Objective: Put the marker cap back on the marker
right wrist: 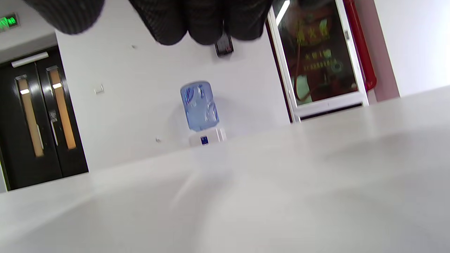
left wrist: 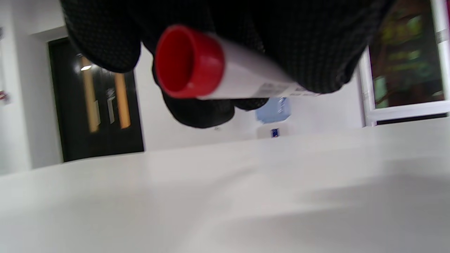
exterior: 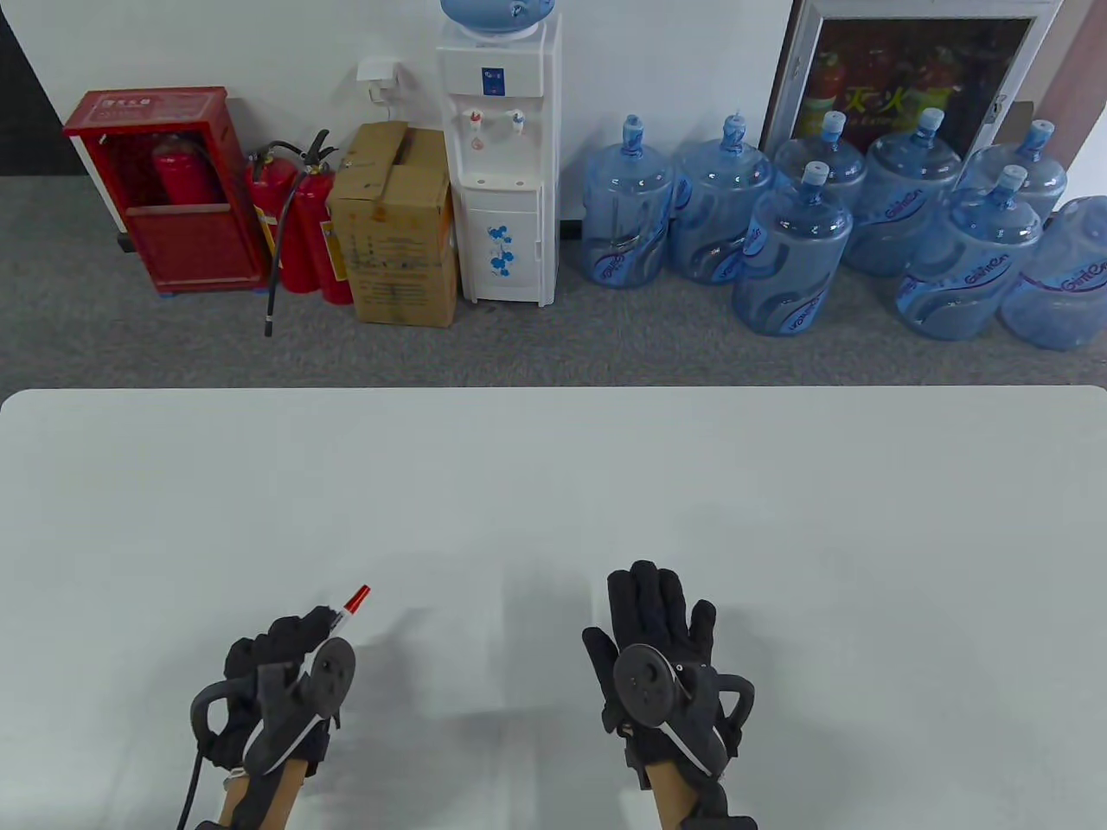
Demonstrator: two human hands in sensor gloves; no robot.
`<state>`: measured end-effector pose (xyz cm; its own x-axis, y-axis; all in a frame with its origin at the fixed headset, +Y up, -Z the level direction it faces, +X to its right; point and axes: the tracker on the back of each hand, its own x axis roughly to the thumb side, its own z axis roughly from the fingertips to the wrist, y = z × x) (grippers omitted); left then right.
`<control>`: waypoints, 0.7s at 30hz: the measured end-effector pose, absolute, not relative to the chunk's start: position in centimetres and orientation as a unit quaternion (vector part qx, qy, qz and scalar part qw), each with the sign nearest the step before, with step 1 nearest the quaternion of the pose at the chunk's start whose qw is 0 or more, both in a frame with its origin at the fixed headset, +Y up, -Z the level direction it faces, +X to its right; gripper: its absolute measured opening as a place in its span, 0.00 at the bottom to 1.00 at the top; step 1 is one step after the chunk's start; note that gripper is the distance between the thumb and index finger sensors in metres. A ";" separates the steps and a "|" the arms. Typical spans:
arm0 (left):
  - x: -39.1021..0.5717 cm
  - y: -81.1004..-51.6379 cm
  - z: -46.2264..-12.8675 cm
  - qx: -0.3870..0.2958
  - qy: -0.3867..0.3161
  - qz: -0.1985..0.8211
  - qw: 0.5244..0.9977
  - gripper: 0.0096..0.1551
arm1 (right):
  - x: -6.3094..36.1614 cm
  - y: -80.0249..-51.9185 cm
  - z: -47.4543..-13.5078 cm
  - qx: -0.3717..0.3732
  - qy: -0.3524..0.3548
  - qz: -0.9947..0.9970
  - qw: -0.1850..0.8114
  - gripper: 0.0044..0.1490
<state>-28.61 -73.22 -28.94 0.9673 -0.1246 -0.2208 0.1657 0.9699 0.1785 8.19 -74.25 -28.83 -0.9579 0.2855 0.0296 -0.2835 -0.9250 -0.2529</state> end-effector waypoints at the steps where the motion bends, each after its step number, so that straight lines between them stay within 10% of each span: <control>1: -29.3 -73.3 -29.1 0.094 0.120 -0.068 0.986 0.28 | 8.0 -74.4 -28.9 -0.003 -0.112 0.983 0.146 0.49; 21: -32.4 -74.8 -30.1 0.015 0.218 -0.103 0.970 0.29 | 6.6 -75.0 -28.9 0.003 -0.070 0.994 0.087 0.50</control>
<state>-32.42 -74.82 -30.07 0.8836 -0.1922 -0.4270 0.2057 0.9785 -0.0147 6.61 -74.99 -28.94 -0.9850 0.1718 0.0173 -0.1725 -0.9751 -0.1394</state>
